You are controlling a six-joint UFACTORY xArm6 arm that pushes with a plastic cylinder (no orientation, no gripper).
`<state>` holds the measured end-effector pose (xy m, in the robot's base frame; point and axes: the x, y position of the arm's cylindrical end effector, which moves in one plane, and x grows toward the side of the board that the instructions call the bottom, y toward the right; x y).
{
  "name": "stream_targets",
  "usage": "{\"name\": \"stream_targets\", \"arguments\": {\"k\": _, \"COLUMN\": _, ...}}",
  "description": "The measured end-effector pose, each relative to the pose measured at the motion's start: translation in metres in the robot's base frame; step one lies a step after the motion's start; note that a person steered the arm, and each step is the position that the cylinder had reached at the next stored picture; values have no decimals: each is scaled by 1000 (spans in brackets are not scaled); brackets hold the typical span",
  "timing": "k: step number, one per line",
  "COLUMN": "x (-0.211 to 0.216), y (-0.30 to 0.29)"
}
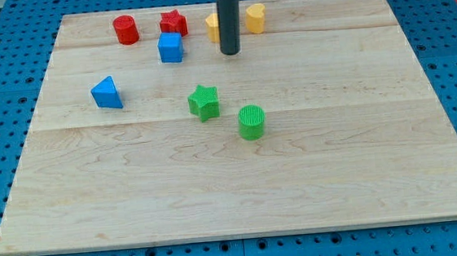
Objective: Move the arm to the top of the yellow heart
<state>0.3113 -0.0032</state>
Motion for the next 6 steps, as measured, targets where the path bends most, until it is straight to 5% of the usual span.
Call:
{"name": "stream_targets", "arguments": {"k": 2, "x": -49, "y": -4}}
{"name": "stream_targets", "arguments": {"k": 3, "x": -12, "y": 3}}
{"name": "stream_targets", "arguments": {"k": 4, "x": -26, "y": -13}}
{"name": "stream_targets", "arguments": {"k": 5, "x": -17, "y": 86}}
{"name": "stream_targets", "arguments": {"k": 6, "x": -62, "y": 148}}
